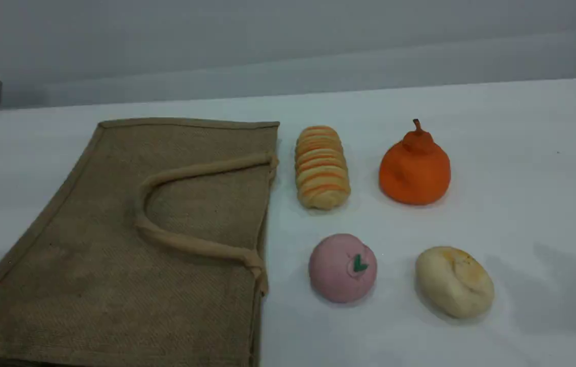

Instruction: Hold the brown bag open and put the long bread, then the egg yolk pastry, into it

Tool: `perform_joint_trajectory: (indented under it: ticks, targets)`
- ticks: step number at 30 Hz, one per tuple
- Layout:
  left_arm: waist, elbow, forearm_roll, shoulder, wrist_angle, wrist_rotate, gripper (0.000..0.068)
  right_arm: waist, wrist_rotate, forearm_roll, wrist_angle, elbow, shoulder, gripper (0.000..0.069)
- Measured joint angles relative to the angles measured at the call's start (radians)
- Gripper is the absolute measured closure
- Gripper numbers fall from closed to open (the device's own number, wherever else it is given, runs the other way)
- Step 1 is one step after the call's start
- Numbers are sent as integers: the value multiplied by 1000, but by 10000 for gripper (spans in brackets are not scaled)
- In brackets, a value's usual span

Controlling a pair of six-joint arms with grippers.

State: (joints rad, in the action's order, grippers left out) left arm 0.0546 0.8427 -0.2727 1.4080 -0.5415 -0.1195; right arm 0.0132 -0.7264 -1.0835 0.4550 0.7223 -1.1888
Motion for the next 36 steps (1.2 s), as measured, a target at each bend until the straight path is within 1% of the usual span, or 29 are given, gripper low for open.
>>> perform_joint_trajectory:
  ticks: [5, 8, 13, 19, 22, 31, 36]
  targets:
    - [0, 91, 2, 169, 8, -5, 288, 8, -87, -106, 5, 38, -119, 212]
    - [0, 153, 2, 264, 6, -4, 288, 8, -103, -145, 4, 48, -165, 212]
    - [1, 252, -24, 414, -33, -4, 288, 8, -121, -158, 2, 55, -209, 212]
    - [28, 348, -31, 545, -44, -6, 288, 8, -123, -157, -8, 55, -230, 212]
    - [32, 386, -46, 590, -61, -6, 288, 8, -123, -157, -6, 55, -230, 212]
    - [60, 422, -44, 678, -68, -6, 288, 8, -127, -155, -8, 55, -230, 212]
    - [96, 444, -43, 732, -59, -3, 288, 8, -127, -155, -8, 55, -230, 212]
